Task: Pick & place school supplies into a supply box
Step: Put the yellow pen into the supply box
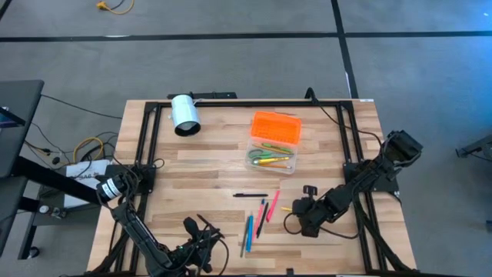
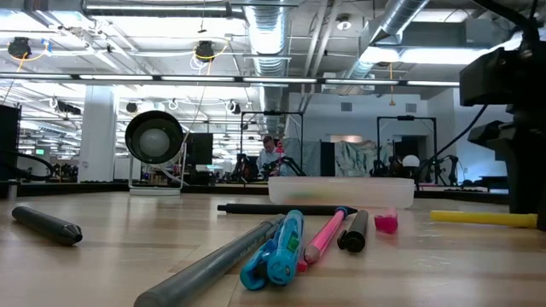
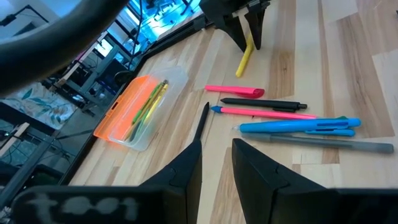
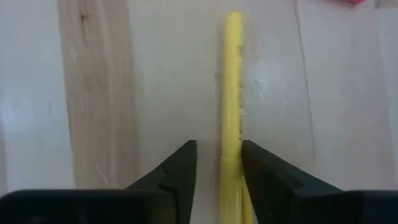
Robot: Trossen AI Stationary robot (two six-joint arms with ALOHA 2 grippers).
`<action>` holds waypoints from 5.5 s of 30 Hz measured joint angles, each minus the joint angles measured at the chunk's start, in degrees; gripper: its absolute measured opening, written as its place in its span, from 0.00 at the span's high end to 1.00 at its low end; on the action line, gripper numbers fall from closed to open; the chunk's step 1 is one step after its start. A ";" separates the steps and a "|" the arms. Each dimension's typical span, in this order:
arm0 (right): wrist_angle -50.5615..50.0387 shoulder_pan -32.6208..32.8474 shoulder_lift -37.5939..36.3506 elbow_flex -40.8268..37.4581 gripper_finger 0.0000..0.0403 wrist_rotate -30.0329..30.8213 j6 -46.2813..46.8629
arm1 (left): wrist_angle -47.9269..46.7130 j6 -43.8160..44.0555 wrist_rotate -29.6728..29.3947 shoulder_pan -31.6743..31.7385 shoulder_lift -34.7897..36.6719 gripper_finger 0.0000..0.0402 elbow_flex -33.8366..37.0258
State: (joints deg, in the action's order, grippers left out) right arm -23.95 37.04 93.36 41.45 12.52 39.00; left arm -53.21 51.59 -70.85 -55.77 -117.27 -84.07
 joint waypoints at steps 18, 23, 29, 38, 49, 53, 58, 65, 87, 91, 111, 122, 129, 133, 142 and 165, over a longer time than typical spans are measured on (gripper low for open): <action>5.78 5.77 0.48 -0.17 0.98 2.15 -0.50 | 0.09 0.04 0.02 0.00 0.00 0.80 0.02; 4.81 9.32 0.65 -0.17 0.99 10.08 -1.55 | 0.09 0.04 0.00 0.00 0.00 0.80 0.02; -0.18 13.09 0.93 2.54 0.99 22.21 -2.13 | 0.09 0.04 -0.02 0.00 0.00 0.80 0.02; 0.35 10.60 1.81 5.51 1.00 18.33 2.40 | 0.15 0.04 -0.02 0.28 0.00 0.80 0.02; 3.63 7.31 1.70 5.53 0.74 7.35 9.13 | 0.15 0.07 -0.02 0.31 0.00 0.80 0.02; 3.47 7.97 1.66 5.53 0.68 7.30 10.01 | 1.89 0.08 -0.12 0.31 0.02 0.80 1.91; 3.70 8.33 2.53 5.25 0.66 6.66 12.61 | 6.89 0.46 0.00 0.35 0.02 0.80 6.25; 4.96 8.31 7.06 5.58 0.69 6.19 12.82 | 8.20 1.29 -0.39 0.55 0.02 0.80 7.80; -8.79 8.60 9.83 12.16 0.99 1.07 8.67 | 8.17 1.14 -0.35 0.70 0.02 0.80 7.80; -12.80 7.93 10.14 14.24 0.99 2.80 4.59 | 8.17 1.16 -0.31 0.74 0.02 0.80 7.80; -45.48 8.17 30.84 39.45 0.99 29.92 0.39 | 8.15 1.53 -0.04 0.74 0.00 0.80 7.78; -44.88 5.27 23.51 39.47 1.00 22.53 3.19 | 8.09 1.53 0.00 0.74 0.00 0.80 7.78; -35.05 -1.30 11.85 32.32 0.92 20.44 7.46 | 8.11 1.55 0.00 0.74 0.00 0.80 7.78; -22.11 -5.86 6.02 24.40 0.82 13.06 3.93 | 8.11 1.55 0.39 0.72 0.00 0.80 7.78; -13.63 -13.88 5.77 14.64 0.62 4.63 4.10 | 8.11 1.66 1.44 0.72 0.00 0.80 7.78; -9.64 -16.58 6.30 13.90 0.56 4.52 3.87 | 8.13 2.49 1.36 0.72 -0.01 0.80 7.76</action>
State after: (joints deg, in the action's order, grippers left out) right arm -33.59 20.46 99.66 55.35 17.03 42.87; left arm -45.08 54.08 -69.49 -55.05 -117.28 -76.31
